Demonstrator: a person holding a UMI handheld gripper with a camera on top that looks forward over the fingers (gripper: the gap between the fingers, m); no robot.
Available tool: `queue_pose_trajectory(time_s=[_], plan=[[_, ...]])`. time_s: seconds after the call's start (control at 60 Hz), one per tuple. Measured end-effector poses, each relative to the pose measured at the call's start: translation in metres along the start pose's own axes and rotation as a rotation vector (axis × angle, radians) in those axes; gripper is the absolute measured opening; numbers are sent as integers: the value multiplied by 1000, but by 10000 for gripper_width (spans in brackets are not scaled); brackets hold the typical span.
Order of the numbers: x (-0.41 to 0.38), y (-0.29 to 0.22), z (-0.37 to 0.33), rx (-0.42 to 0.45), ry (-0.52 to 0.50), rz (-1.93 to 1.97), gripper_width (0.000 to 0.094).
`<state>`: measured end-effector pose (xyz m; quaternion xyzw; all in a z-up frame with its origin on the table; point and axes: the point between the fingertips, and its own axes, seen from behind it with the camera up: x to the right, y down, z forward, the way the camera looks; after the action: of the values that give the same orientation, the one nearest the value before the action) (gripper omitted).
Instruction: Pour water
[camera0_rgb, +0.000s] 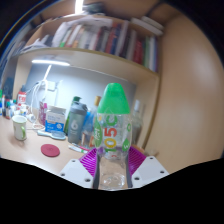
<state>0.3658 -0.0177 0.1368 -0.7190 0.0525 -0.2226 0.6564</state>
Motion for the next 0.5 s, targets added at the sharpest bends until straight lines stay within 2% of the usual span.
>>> queue_pose_trajectory(time_s=[0.083,0.283,0.4,0.5], plan=[[-32,-56,8,55,-12,-199,383],[-141,-145,45,207,-4,-858,381],[-206,-168,59,316,64,-1263,379],[-248,-174,72,393,49,-1554,379]])
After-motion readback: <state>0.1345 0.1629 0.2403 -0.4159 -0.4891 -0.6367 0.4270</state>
